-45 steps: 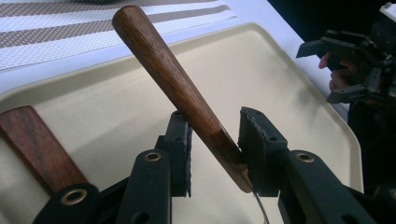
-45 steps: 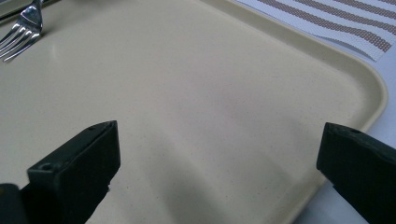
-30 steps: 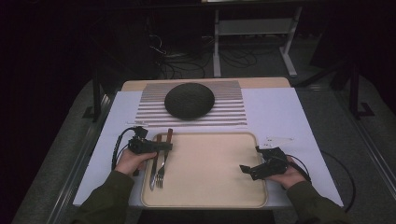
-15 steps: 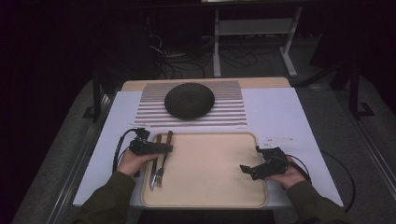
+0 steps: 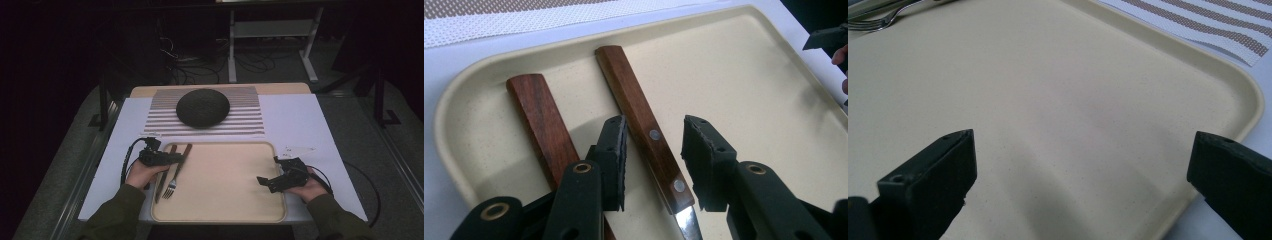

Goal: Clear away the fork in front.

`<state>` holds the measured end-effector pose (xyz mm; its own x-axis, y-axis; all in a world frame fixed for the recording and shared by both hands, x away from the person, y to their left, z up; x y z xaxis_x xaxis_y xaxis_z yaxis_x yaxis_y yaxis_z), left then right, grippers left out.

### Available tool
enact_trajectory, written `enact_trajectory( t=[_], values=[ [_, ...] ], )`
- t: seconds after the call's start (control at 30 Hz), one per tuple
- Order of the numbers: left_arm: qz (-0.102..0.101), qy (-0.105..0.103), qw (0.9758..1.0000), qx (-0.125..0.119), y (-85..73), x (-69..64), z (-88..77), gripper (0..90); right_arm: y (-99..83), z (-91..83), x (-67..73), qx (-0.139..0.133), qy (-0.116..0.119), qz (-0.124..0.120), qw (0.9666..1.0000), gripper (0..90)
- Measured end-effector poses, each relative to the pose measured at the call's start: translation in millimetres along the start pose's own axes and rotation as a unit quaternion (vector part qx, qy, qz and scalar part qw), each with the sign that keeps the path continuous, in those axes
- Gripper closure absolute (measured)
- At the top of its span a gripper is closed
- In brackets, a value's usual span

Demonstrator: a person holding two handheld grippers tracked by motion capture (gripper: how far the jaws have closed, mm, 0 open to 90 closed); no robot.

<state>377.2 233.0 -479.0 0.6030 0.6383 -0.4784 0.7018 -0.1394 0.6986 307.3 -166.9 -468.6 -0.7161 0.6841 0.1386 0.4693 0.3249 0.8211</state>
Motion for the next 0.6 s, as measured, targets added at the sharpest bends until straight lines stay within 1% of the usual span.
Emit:
enact_trajectory(
  t=[0.13,0.2,0.23,0.3,0.4,0.43,0.5,0.6],
  values=[
    [0.024,0.005,0.9997,-0.006,1.9,-2.7,-2.2,59.0,0.1,0.3,-0.3,-0.001,0.0,-0.001,1.0,0.0],
    [0.027,0.005,0.9996,-0.008,2.3,-3.4,-2.9,57.6,0.2,0.3,-0.4,-0.001,0.0,0.0,1.0,0.0],
    [0.041,0.008,0.999,-0.014,3.6,-4.8,-5.1,57.6,0.2,0.3,-0.4,-0.001,0.0,0.0,1.0,0.0],
    [0.052,0.008,0.9985,-0.018,4.5,-6.7,-7.4,53.9,0.7,0.3,-0.4,-0.002,0.0,0.0,1.0,0.0],
    [0.082,0.017,0.9963,-0.019,6.1,-11.1,-10.7,49.8,1.1,0.6,0.0,-0.002,0.0,0.0,1.0,0.0],
    [0.089,0.018,0.9956,-0.021,6.6,-12.7,-11.8,48.2,1.2,0.7,0.0,-0.001,0.0,0.0,1.0,0.0],
    [0.107,0.023,0.9937,-0.022,7.8,-15.3,-13.9,45.6,1.6,0.7,0.1,-0.002,0.001,-0.001,1.0,0.0],
    [0.127,0.027,0.9912,-0.027,8.5,-18.5,-16.4,40.4,2.0,0.5,-0.1,-0.003,0.001,0.0,1.0,0.0]
  ],
)
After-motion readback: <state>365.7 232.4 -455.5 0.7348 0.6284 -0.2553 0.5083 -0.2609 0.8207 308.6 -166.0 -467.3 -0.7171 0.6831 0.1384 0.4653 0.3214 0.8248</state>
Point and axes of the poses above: each handheld gripper's, and its own axes: z roughly forward along the jaws, y roughly out of its top, x roughly to its left, the point moved 3 cm from there along z, roughly forward along the jaws, and after that the axes turned 6 degrees about -x, right-handed, at the moved point
